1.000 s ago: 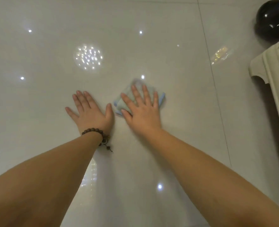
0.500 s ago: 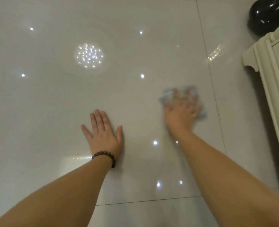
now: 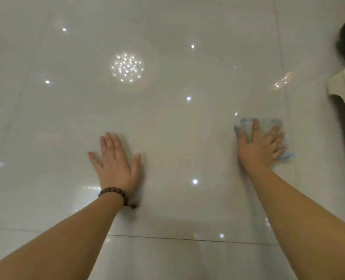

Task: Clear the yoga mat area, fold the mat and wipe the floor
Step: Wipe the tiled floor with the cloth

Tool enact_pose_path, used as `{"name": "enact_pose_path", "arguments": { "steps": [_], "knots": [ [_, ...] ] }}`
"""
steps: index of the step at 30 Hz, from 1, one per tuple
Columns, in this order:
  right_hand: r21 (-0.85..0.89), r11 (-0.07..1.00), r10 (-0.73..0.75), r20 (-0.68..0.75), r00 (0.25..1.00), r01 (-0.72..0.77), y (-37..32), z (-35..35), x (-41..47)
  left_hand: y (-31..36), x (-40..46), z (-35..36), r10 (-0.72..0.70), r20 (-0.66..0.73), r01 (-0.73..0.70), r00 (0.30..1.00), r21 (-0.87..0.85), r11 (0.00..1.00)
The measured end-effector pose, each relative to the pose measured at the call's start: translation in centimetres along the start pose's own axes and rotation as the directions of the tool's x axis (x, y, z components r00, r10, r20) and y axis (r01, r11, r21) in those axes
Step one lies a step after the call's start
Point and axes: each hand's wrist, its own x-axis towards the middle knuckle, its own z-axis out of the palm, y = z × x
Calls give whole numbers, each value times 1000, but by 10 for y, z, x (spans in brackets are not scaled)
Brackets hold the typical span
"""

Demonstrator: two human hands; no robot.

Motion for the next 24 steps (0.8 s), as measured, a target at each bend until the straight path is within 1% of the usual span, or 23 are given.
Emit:
{"name": "enact_pose_path", "arguments": {
  "steps": [1, 2, 3, 4, 6, 7, 8, 9, 10, 11, 12, 13, 14, 15, 16, 17, 18, 19, 20, 21, 22, 23, 24],
  "knots": [
    [-26, 979, -202, -25, 979, 201, -34, 16, -27, -26, -2, -5, -116, -22, 117, 993, 51, 992],
    [-53, 906, -422, -26, 906, 421, -67, 32, -59, -53, -3, -12, -218, -37, 221, 975, 97, 970],
    [-72, 771, -635, -8, 773, 632, -97, 46, -94, -80, -4, -19, -309, -44, 312, 950, 131, 941],
    [-68, 581, -811, 42, 584, 811, -120, 56, -123, -104, -4, -27, -395, -45, 398, 917, 148, 906],
    [-32, 162, -974, 158, 165, 986, -149, 58, -142, -138, -2, -39, -533, -33, 532, 845, 139, 835],
    [-40, 19, -983, 181, 26, 999, -159, 56, -126, -148, 0, -40, -565, -17, 562, 825, 136, 816],
    [-67, -19, -984, 177, -7, 998, -165, 54, -104, -153, 1, -40, -571, 1, 566, 821, 142, 812],
    [-103, 62, -985, 153, 77, 993, -169, 52, -76, -155, 2, -39, -565, 12, 557, 825, 151, 816],
    [-124, 244, -957, 131, 260, 962, -171, 48, -47, -156, 4, -39, -560, 15, 552, 828, 154, 820],
    [-137, 477, -864, 111, 492, 868, -173, 43, -20, -157, 4, -38, -561, 14, 553, 828, 150, 820],
    [-131, 688, -709, 88, 700, 714, -175, 38, 1, -158, 3, -37, -561, 13, 554, 827, 142, 820],
    [-93, 837, -536, 62, 842, 540, -180, 32, 12, -160, 3, -35, -558, 12, 551, 830, 135, 823],
    [-57, 915, -397, 57, 916, 400, -191, 30, 11, -160, 4, -34, -554, 12, 548, 833, 127, 827],
    [-38, 950, -306, 59, 950, 309, -208, 33, 0, -161, 5, -34, -551, 15, 546, 834, 114, 830],
    [-38, 954, -294, 54, 954, 297, -228, 41, -21, -162, 6, -35, -551, 20, 547, 834, 97, 832],
    [-43, 918, -394, 35, 919, 395, -250, 52, -48, -162, 7, -35, -551, 21, 548, 834, 79, 833],
    [-51, 817, -574, 18, 818, 574, -271, 64, -82, -162, 7, -35, -548, 15, 546, 836, 65, 835],
    [-62, 633, -773, 18, 635, 772, -289, 78, -117, -163, 6, -35, -544, 8, 543, 839, 57, 838],
    [-73, 372, -926, 42, 375, 925, -301, 88, -146, -163, 6, -35, -542, 6, 541, 841, 50, 840],
    [-71, 108, -990, 89, 114, 992, -309, 93, -162, -163, 6, -35, -540, 6, 539, 842, 42, 841],
    [-59, -98, -986, 143, -89, 993, -319, 91, -160, -163, 6, -35, -538, 7, 538, 843, 32, 842],
    [-57, -198, -969, 162, -186, 979, -329, 89, -145, -163, 6, -36, -539, 12, 538, 842, 23, 842],
    [-72, -170, -975, 157, -157, 983, -338, 86, -124, -164, 6, -36, -540, 21, 540, 841, 14, 842]
  ]
}}
